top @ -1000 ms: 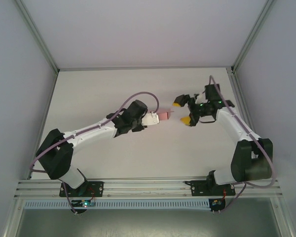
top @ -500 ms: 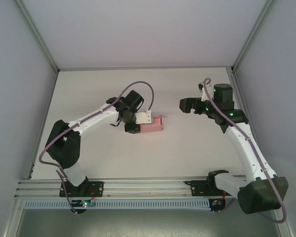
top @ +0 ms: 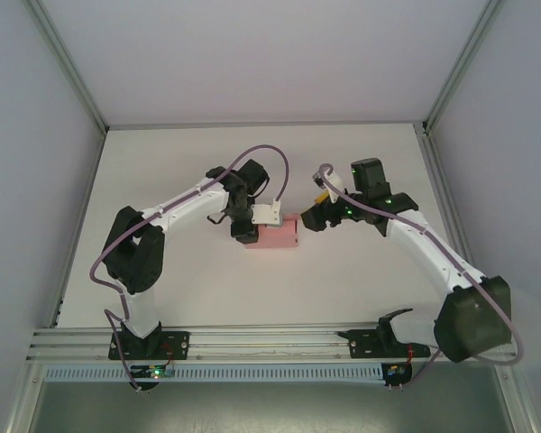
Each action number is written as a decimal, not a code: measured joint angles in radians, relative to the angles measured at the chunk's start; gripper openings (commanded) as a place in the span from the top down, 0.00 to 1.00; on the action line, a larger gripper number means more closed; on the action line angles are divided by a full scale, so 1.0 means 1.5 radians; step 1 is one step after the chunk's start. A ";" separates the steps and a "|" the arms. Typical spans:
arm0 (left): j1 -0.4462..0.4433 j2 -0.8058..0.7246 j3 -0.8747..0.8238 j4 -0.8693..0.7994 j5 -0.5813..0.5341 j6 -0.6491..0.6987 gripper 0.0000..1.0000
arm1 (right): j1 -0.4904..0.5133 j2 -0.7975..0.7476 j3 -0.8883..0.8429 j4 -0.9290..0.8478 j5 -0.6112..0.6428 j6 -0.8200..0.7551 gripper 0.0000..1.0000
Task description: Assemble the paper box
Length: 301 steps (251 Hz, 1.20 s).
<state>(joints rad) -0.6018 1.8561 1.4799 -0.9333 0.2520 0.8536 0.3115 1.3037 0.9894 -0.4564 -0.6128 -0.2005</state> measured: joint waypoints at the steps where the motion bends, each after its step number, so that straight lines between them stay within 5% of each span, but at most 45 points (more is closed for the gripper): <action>1: 0.000 0.000 0.000 0.000 0.001 0.000 0.67 | 0.001 0.002 0.001 -0.002 0.001 -0.001 0.31; 57: 0.000 0.021 0.027 -0.030 0.012 0.017 0.65 | 0.050 0.072 0.044 -0.053 0.045 -0.073 0.45; 143: 0.000 0.033 0.043 -0.046 0.009 0.009 0.66 | 0.078 0.123 0.063 -0.086 0.106 -0.076 1.00; 216: -0.008 0.043 0.059 -0.051 -0.010 -0.060 0.66 | 0.100 0.136 0.083 -0.084 0.164 0.107 1.00; 301: -0.021 0.056 0.075 -0.057 -0.032 -0.124 0.66 | 0.139 0.073 -0.045 0.099 0.245 0.391 1.00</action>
<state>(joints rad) -0.6331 1.9396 1.5917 -1.0195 0.2043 0.6674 0.5205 1.4139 0.9215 -0.3073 -0.2455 0.3862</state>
